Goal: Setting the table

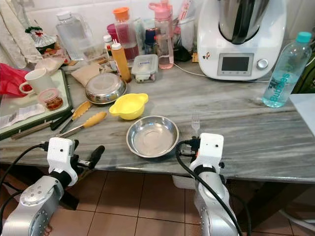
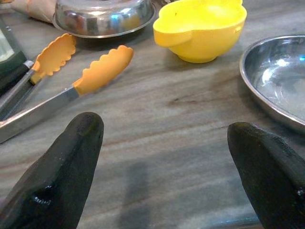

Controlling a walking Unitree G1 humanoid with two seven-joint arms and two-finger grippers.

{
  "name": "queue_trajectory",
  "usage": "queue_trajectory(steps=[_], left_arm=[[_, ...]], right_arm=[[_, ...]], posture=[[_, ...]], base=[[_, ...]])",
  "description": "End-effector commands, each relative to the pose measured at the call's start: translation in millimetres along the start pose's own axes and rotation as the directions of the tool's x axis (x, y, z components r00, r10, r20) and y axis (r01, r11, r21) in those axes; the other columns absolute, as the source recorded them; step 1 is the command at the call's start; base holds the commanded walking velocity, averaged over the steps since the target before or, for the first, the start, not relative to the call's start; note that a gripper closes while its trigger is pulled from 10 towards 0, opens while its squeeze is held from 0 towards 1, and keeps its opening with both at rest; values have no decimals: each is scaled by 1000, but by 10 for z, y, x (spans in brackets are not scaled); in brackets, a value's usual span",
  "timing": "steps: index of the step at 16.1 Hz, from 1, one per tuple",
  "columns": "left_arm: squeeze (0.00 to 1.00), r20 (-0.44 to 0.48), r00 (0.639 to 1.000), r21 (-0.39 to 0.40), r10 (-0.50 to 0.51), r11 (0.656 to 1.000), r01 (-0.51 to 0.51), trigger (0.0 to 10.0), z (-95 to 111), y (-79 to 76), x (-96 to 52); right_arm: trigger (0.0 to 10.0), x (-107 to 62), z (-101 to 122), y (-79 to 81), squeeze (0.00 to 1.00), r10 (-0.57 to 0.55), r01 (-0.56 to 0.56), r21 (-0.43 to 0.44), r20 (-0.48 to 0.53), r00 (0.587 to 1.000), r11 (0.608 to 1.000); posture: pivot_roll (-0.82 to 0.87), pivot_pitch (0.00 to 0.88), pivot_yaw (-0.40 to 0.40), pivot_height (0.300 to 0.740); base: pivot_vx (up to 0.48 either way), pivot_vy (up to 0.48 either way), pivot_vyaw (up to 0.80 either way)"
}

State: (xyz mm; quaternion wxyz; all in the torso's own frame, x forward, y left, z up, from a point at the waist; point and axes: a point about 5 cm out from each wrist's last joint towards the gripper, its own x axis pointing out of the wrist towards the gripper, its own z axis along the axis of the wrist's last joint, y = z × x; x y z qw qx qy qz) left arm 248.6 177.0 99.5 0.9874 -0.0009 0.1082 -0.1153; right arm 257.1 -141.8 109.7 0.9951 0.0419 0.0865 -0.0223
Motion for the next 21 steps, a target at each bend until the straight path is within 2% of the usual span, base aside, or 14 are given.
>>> queue_trajectory(steps=[1, 6, 10, 17, 18, 20, 21], left_arm=[[0, -8, 1000, 14, 7, 1000, -7, 10000, 8, 49, -37], [0, -22, 1000, 27, -14, 1000, 15, 10000, 6, 48, -59], [0, -31, 999, 35, -25, 999, 26, 10000, -2, 62, -60], [0, -46, 998, 42, -39, 998, 41, 10000, -29, 72, -57], [0, -47, 998, 43, -42, 998, 44, 10000, -33, 69, -51], [0, -48, 998, 44, -47, 998, 49, 10000, -38, 59, -45], [0, -49, 998, 45, -48, 998, 50, 10000, -40, 58, -44]], right_arm=[[10000, -5, -73, 28, 0, 11, -11, 12, -31, 999, 1000], [10000, 87, -223, 85, 0, 11, -9, 22, -82, 997, 1000], [10000, 129, -249, 118, 0, 19, -17, 27, -91, 996, 1000], [10000, 128, -315, 173, 0, 37, -32, 42, -114, 993, 999], [10000, 124, -331, 162, 855, 31, -26, 40, -119, 992, 999], [10000, 124, -354, 137, 1000, 17, -12, 36, -126, 992, 999], [10000, 128, -351, 133, 1000, 14, -9, 37, -124, 992, 999]], posture=[[-78, 59, 134, 740], [-61, 58, 144, 740], [-58, 54, 150, 740], [-61, 49, 153, 740], [-61, 48, 153, 740], [-61, 47, 154, 740], [-60, 47, 154, 740]], base=[[0, 0, 0], [0, 0, 0], [0, 0, 0], [0, 0, 0], [0, 0, 0], [0, 0, 0], [0, 0, 0]])
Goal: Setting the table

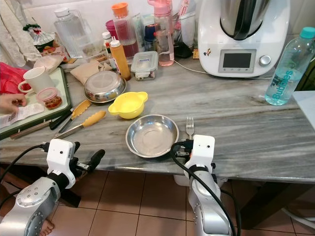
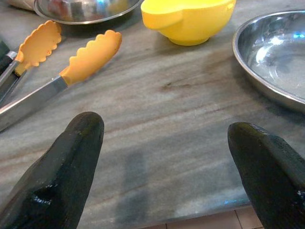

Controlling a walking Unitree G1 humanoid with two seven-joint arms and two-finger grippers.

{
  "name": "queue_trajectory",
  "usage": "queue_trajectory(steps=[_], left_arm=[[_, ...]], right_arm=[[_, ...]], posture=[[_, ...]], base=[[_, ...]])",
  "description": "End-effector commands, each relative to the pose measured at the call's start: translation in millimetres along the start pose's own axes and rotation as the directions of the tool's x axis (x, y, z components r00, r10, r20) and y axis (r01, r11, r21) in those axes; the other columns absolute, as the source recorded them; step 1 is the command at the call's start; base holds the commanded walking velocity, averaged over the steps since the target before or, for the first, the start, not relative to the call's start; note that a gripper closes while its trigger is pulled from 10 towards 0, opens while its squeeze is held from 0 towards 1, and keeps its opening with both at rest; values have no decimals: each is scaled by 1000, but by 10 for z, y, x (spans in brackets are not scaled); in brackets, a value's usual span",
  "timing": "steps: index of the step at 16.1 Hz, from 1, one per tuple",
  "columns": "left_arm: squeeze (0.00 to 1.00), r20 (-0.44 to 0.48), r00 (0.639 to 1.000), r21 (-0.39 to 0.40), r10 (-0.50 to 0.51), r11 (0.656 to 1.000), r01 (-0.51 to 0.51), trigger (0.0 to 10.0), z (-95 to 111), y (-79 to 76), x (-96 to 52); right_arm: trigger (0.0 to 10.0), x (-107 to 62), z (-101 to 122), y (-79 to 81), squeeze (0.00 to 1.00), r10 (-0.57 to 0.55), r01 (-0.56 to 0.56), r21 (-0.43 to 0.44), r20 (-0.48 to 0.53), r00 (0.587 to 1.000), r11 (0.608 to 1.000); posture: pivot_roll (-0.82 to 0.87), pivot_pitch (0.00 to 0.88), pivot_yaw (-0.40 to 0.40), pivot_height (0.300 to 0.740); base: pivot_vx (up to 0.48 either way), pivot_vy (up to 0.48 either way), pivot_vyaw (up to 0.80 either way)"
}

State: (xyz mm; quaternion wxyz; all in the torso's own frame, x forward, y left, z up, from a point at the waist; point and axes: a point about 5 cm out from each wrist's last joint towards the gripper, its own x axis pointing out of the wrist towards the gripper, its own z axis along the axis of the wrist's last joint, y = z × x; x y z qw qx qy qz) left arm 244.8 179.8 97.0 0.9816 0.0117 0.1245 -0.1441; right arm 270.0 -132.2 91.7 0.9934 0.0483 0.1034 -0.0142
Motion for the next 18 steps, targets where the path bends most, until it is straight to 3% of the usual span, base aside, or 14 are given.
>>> queue_trajectory(steps=[1, 8, 18], left_arm=[[0, -13, 1000, 19, 6, 1000, -6, 10000, -10, 37, -11], [0, -12, 1000, 26, -1, 1000, 1, 10000, 11, 17, -17], [0, -9, 1000, 34, -3, 999, 4, 10000, 43, 7, -29]], right_arm=[[10000, -17, -185, 43, 1000, -7, 9, 25, -87, 996, 1000], [10000, -7, -146, 34, 1000, -20, 22, 30, -64, 998, 999], [10000, 0, 108, -21, 1000, -91, 87, 58, 69, 993, 995]], posture=[[-61, 45, 156, 740], [-59, 48, 161, 740], [-56, 52, 160, 740]], base=[[0, 0, 0], [0, 0, 0], [0, 0, 0]])
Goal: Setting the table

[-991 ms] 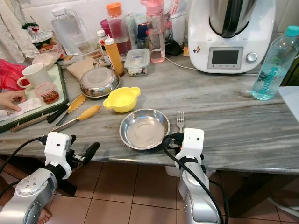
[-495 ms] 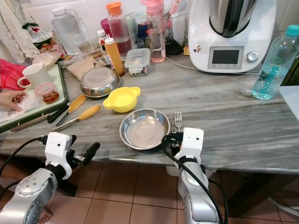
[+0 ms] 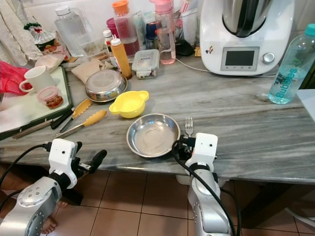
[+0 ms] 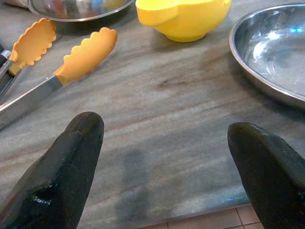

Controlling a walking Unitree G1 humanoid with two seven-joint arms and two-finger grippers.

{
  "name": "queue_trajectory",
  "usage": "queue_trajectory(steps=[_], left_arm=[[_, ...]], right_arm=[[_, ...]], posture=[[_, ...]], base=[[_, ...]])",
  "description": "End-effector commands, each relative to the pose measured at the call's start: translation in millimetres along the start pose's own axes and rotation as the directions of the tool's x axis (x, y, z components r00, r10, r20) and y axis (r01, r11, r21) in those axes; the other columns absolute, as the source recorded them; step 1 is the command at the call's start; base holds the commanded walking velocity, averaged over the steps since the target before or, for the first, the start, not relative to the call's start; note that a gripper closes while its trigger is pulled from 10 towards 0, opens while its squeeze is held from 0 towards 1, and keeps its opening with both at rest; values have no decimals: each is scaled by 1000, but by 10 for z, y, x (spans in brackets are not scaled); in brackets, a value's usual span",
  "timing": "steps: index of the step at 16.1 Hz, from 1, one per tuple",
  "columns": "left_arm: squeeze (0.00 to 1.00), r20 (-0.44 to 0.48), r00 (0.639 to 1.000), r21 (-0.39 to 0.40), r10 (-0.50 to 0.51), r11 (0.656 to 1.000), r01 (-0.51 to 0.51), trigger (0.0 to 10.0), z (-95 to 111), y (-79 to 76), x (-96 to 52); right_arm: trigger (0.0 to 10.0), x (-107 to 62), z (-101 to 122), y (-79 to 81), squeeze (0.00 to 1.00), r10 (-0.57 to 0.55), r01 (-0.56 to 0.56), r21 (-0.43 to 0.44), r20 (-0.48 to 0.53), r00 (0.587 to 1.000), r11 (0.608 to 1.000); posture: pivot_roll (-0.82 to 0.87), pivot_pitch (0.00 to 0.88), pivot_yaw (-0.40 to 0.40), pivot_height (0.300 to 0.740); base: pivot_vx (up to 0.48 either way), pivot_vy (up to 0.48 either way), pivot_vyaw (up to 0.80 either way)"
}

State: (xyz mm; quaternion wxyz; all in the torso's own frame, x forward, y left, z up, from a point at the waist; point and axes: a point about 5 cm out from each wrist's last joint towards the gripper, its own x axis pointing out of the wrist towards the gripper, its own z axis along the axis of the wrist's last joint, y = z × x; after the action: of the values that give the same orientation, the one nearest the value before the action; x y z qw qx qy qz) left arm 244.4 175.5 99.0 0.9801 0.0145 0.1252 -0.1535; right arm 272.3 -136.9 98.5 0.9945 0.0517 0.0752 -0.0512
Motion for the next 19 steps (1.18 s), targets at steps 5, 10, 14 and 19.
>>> queue_trajectory(steps=[5, 10, 14, 19], left_arm=[[0, -3, 1000, 30, 11, 999, -11, 10000, 42, 46, -26], [0, 15, 1000, 43, 6, 999, -7, 10000, 95, 44, -6], [0, 90, 996, 46, -2, 999, -2, 10000, 283, 26, 45], [0, 101, 993, 38, 68, 997, -72, 10000, 272, 30, 161]], right_arm=[[10000, -61, 242, 4, 1000, -32, 25, 54, 128, 991, 998], [10000, -116, 538, 36, 1000, 9, 8, -62, 264, 965, 998], [10000, -268, 621, -144, 1000, -13, 51, -122, 299, 954, 991], [10000, -398, 501, -399, 1000, -83, 125, -153, 252, 964, 980]], posture=[[-62, 52, 163, 740], [-66, 48, 168, 740], [-76, 42, 161, 740], [-108, 26, 158, 740]], base=[[0, 0, 0], [0, 0, 0], [0, 0, 0], [0, 0, 0]])
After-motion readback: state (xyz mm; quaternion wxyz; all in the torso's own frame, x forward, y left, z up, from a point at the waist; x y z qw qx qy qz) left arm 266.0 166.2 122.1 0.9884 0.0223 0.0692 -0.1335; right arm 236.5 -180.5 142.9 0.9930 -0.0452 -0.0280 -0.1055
